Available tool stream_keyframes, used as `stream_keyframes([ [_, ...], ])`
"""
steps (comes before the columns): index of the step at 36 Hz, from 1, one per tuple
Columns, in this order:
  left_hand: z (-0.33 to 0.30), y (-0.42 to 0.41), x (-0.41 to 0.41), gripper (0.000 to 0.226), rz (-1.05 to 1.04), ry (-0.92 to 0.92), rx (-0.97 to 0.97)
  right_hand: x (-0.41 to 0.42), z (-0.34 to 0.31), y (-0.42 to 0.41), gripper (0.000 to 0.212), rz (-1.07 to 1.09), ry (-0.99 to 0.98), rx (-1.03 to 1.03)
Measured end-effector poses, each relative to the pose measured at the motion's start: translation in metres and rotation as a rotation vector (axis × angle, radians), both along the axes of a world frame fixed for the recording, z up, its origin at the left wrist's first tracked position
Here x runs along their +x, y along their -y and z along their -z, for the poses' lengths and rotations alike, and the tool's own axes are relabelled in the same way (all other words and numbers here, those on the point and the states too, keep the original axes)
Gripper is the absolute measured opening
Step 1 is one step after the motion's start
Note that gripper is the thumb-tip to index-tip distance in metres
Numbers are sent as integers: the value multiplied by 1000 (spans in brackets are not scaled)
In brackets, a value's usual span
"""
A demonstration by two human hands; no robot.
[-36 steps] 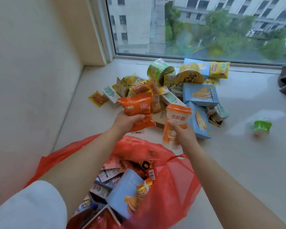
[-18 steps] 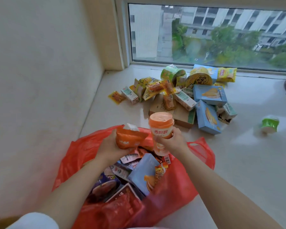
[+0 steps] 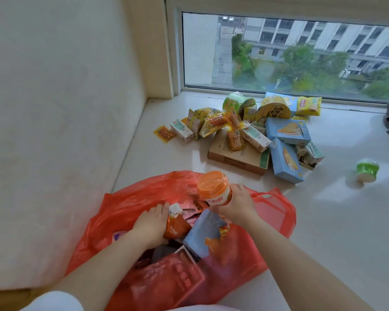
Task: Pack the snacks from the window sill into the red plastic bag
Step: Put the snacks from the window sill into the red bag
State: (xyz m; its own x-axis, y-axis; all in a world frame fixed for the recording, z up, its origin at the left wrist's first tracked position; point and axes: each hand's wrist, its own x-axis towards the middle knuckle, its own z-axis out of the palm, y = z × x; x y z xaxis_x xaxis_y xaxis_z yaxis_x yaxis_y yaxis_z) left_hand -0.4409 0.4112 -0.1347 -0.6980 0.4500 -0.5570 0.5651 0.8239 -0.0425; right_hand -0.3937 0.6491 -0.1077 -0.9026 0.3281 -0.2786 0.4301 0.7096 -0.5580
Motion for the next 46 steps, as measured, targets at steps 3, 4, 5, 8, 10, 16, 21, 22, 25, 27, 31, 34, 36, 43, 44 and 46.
stream_keyframes([
  [3,-10,3,0,109,-63,114,51,-4,3,6,73,-28,-5,55],
  [4,-14,4,-1,103,-77,114,97,-5,3,8,73,-46,-12,72],
  [5,-17,6,-2,93,-76,83,176,-7,4,11,74,-64,-18,86],
  [8,-14,13,-7,62,-142,-188,564,-12,5,18,74,-101,-29,110],
  [10,-8,20,-17,57,-213,-338,622,-15,5,22,74,-120,-36,128],
  [16,14,44,-41,61,-295,-228,92,-19,9,25,74,-181,-70,197],
  [21,24,48,-55,30,-404,-281,171,-27,11,32,75,-275,-155,274],
  [22,21,46,-58,27,-466,-277,218,-29,12,34,76,-292,-183,281],
  [25,11,40,-71,25,-749,-219,387,-34,17,44,76,-345,-213,281],
  [27,5,38,-82,17,-876,-189,480,-36,20,52,78,-418,-203,302],
  [31,-9,35,-105,17,-1029,-161,617,-37,28,67,85,-593,-97,350],
  [34,-20,29,-119,24,-1047,-171,679,-37,30,75,74,-606,-15,351],
  [36,-29,23,-127,25,-1070,-193,746,-37,32,77,63,-590,-15,340],
  [43,-42,12,-130,23,-1233,-244,1003,-32,36,68,48,-736,67,524],
  [44,-40,13,-127,24,-1250,-238,1005,-30,35,65,47,-719,41,538],
  [46,-35,16,-120,25,-1223,-209,942,-27,31,57,43,-684,-1,589],
])
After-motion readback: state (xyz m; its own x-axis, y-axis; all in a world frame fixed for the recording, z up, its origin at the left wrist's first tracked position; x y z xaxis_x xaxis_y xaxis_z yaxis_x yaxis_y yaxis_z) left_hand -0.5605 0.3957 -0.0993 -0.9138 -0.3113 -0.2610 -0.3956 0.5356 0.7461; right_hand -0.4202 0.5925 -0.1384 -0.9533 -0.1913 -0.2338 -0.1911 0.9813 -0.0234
